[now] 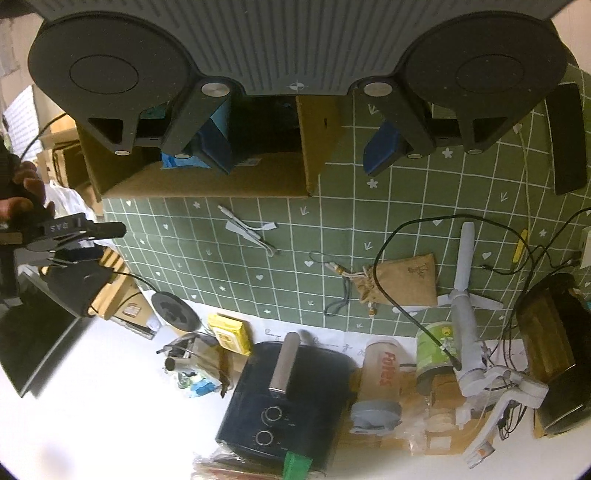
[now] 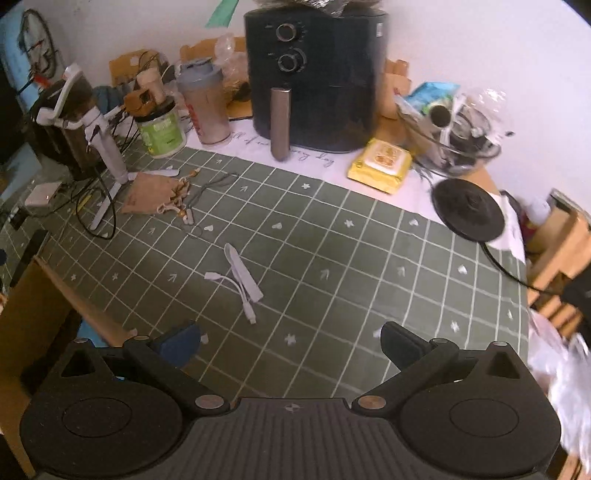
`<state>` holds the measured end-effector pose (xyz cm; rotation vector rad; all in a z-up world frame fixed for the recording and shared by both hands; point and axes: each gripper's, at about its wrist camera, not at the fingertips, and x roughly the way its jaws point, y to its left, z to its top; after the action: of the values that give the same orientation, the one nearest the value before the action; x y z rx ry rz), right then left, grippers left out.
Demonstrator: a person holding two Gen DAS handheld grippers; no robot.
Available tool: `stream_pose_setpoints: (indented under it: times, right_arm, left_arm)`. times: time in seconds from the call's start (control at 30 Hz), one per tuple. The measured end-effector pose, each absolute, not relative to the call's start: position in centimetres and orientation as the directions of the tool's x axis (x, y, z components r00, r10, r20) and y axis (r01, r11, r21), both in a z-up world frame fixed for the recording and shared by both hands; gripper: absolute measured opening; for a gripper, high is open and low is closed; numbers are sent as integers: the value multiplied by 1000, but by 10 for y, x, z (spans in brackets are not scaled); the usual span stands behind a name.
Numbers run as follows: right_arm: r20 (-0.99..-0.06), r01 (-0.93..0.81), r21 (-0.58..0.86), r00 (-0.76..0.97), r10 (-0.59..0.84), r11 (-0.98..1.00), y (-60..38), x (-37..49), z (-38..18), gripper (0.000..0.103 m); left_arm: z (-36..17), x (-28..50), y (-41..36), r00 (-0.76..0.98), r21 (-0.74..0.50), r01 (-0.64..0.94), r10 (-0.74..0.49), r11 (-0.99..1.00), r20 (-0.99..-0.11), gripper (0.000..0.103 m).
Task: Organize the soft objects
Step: 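Lower the right tool over the white strap on the mat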
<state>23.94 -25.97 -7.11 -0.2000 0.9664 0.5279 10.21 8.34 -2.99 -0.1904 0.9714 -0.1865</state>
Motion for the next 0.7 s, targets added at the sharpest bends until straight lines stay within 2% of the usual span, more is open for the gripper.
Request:
stream_pose_setpoints:
  times: [0.17,0.43,0.7]
  right_arm:
    - [-832,-578,90,403,380,811,-247,263,-87,103]
    - [-836,-682,-1,402,374,731,-215,294,-108,103]
    - [-865,-764,36,299,402,644,-184,323,-146,102]
  left_arm:
    - [-33,104,87,544,-238,36,-219,971,-810,78]
    - [-35,104,97,536,-224,-27,-176,974,-826,78]
    - [-35,102,103,533,-213,-84,-137,973,-835,78]
